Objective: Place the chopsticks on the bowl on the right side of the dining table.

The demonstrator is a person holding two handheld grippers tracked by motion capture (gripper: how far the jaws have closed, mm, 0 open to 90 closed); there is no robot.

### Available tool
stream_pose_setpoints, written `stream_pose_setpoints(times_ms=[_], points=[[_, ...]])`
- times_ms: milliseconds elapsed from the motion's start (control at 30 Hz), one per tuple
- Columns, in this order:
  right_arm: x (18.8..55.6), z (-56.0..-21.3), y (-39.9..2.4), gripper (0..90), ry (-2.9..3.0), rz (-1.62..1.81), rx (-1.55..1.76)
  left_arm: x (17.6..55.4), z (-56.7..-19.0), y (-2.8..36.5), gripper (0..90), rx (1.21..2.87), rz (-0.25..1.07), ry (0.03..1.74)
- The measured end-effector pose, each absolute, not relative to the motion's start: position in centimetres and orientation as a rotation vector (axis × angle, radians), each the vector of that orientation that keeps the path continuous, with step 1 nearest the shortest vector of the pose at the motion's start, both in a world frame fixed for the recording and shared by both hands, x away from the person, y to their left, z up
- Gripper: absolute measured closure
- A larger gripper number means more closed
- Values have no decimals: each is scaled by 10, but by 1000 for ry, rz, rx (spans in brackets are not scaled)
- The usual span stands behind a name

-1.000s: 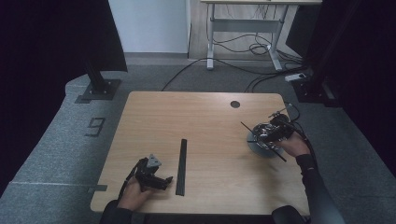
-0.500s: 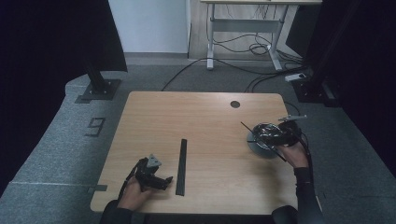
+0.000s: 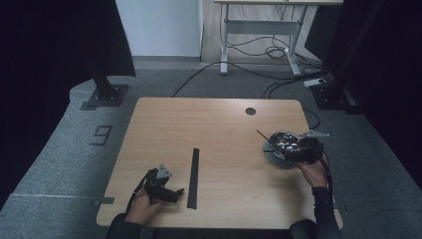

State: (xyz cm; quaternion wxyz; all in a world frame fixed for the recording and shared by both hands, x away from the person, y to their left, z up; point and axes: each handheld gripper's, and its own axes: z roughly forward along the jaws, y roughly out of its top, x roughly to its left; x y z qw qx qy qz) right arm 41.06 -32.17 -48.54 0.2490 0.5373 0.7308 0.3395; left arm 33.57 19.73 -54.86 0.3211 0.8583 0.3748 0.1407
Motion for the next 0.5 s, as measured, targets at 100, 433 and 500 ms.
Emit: stream_pose_setpoints(times_ms=[100, 433, 500], points=[[410, -489, -324, 0, 1979, 885, 1461, 336, -549, 197, 0, 2255, 370, 985], [414, -497, -326, 1, 2014, 811, 1463, 336, -549, 197, 0, 2255, 370, 985], [414, -499, -327, 2, 2017, 793, 1471, 336, -549, 197, 0, 2255, 370, 985]])
